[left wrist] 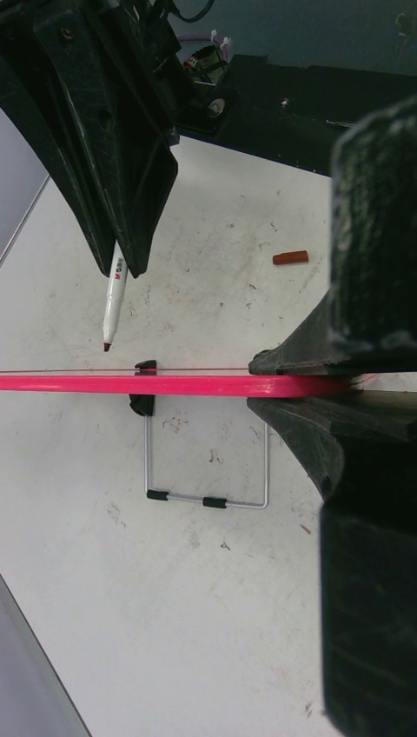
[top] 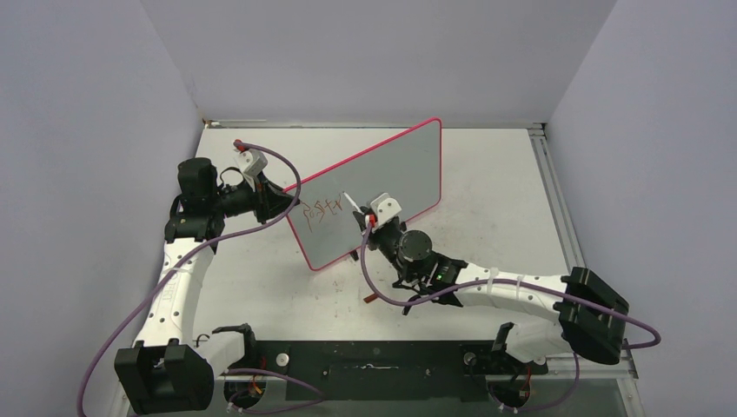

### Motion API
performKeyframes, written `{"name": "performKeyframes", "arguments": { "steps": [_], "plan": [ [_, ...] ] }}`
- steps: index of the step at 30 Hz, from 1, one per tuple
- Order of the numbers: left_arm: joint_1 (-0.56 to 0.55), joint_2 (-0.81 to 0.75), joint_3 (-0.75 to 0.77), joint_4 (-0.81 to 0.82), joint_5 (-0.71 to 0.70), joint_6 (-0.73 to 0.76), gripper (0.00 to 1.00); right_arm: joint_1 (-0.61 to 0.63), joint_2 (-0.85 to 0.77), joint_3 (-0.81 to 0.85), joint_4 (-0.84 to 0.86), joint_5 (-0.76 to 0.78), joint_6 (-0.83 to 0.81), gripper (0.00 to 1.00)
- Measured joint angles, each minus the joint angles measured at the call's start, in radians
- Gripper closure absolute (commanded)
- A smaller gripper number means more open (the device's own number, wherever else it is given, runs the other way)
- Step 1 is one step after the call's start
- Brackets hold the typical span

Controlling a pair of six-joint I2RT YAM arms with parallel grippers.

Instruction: Write a sentence on the whiteboard

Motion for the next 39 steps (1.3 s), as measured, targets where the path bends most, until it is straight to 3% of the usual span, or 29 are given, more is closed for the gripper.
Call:
{"name": "performKeyframes", "arguments": {
  "steps": [10, 39],
  "plan": [
    [0.000, 0.000, 0.000, 0.000, 0.000, 0.000, 1.00, 0.001, -0.099, -0.040, -0.016, -0.017, 0.008, 0.95],
    [0.000, -0.001, 0.000, -0.001, 0.000, 0.000, 1.00, -0.053, -0.087, -0.073, -0.048, -0.112, 0.015, 0.95]
  ]
}}
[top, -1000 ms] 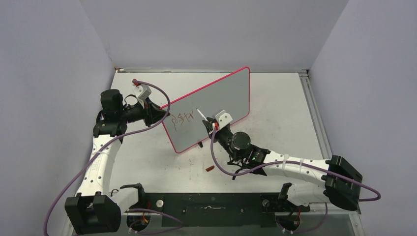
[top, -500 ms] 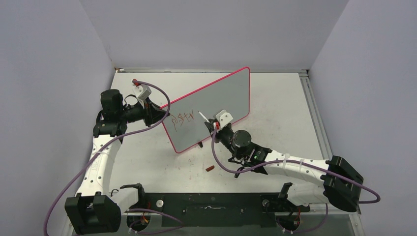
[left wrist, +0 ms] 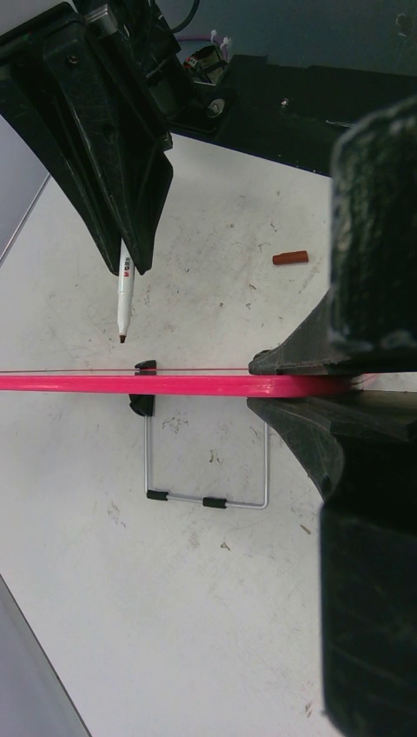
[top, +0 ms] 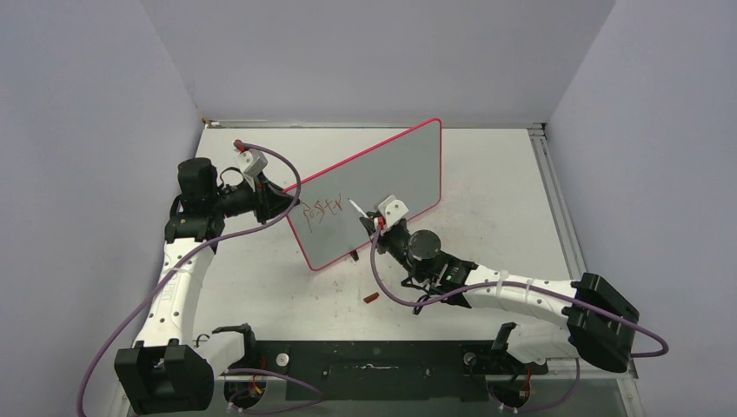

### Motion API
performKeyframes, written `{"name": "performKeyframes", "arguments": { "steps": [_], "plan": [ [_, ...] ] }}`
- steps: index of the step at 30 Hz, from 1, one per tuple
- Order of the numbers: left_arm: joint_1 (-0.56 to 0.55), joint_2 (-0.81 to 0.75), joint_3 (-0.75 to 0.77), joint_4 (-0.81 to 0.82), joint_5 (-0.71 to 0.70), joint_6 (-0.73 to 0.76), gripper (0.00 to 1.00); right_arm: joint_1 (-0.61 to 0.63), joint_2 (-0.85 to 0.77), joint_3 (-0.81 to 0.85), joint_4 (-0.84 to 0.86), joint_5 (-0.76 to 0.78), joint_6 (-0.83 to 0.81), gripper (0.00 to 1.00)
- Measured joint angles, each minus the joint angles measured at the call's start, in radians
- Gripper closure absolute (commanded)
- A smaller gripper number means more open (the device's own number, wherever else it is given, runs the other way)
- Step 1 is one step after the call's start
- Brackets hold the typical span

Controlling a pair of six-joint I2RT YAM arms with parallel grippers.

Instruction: Write a sentence on the whiteboard

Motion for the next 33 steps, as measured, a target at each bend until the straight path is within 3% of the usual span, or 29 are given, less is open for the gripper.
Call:
{"name": "performKeyframes", "arguments": {
  "steps": [33],
  "plan": [
    [0.000, 0.000, 0.000, 0.000, -0.003, 0.000, 1.00, 0.001, 0.111, 0.048, 0.038, 0.037, -0.003, 0.95]
  ]
}}
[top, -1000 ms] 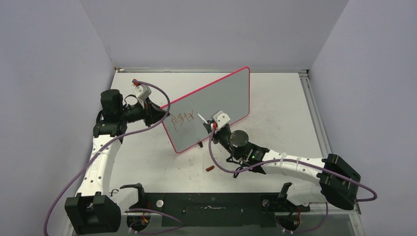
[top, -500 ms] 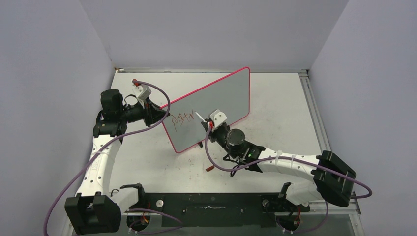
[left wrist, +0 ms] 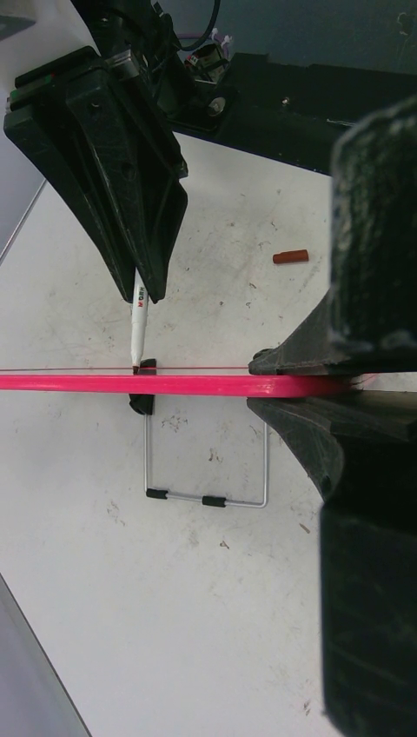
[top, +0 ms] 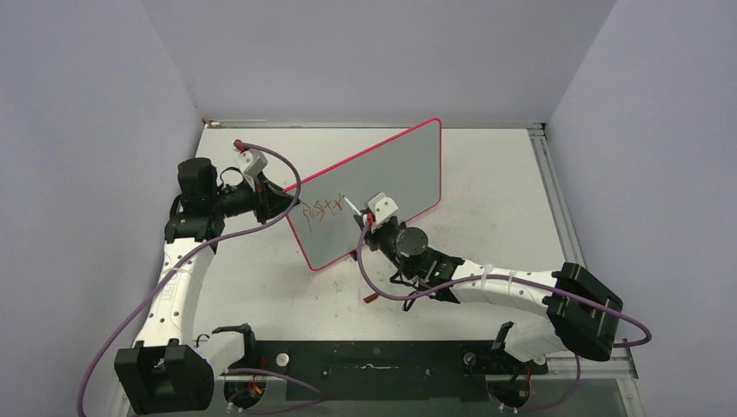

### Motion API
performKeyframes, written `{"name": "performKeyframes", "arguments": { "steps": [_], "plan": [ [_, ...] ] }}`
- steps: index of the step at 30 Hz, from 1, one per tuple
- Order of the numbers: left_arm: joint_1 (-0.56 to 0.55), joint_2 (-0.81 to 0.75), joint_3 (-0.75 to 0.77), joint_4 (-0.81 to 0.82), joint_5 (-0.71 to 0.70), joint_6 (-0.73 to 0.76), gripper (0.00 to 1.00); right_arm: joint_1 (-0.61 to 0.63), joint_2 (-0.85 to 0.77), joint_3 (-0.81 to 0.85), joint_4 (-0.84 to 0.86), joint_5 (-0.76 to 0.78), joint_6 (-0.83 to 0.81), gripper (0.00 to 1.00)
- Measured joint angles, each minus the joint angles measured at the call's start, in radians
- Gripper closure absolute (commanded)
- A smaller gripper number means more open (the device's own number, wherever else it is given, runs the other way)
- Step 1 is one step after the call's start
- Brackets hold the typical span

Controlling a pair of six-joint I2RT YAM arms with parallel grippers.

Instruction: Write a sentence on the whiteboard

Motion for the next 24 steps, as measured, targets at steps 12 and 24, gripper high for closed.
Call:
{"name": "performKeyframes", "arguments": {
  "steps": [12, 24],
  "plan": [
    [0.000, 0.000, 0.000, 0.000, -0.002, 0.000, 1.00, 0.000, 0.007, -0.018, -0.031, 0.000, 0.041, 0.95],
    [0.000, -0.002, 0.000, -0.001, 0.001, 0.000, 1.00, 0.034, -0.010, -0.021, -0.049, 0.026, 0.036, 0.95]
  ]
}}
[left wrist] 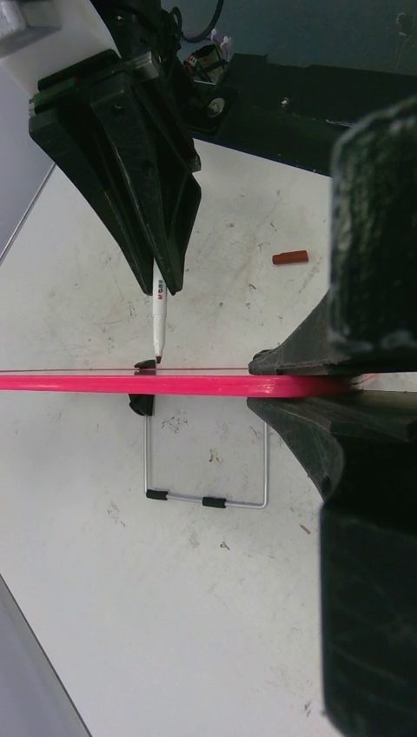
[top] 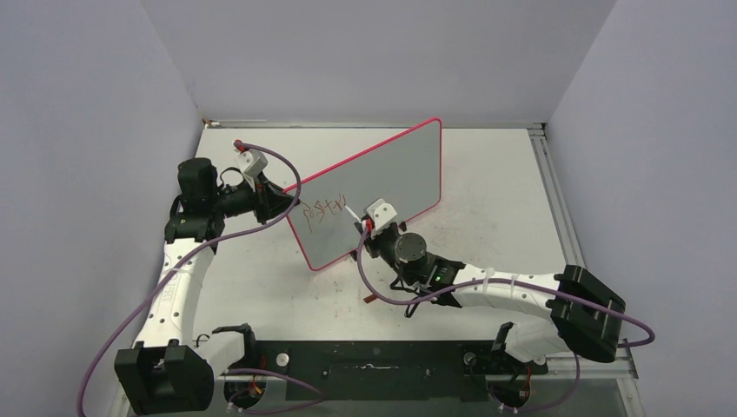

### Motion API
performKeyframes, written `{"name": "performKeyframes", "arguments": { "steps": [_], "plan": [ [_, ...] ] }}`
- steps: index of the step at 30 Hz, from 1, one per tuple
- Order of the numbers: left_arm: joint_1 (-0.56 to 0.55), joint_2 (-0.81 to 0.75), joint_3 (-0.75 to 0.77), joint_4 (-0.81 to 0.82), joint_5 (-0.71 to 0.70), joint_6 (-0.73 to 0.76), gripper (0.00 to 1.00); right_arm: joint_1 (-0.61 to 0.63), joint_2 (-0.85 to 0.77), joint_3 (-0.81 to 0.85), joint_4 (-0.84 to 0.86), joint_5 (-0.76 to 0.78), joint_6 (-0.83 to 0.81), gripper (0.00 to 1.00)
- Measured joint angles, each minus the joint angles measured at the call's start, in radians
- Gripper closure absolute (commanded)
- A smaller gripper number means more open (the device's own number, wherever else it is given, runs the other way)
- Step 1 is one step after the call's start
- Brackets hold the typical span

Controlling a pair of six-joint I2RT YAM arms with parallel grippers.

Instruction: Write a sentence on the whiteboard

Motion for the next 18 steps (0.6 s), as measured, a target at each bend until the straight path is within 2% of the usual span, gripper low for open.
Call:
{"name": "performKeyframes", "arguments": {
  "steps": [8, 18],
  "plan": [
    [0.000, 0.000, 0.000, -0.001, 0.000, 0.000, 1.00, 0.013, -0.036, 0.009, 0.027, 0.030, -0.043, 0.95],
    [0.000, 0.000, 0.000, -0.002, 0.000, 0.001, 1.00, 0.012, 0.019, 0.047, 0.074, 0.045, -0.076, 0.95]
  ]
}}
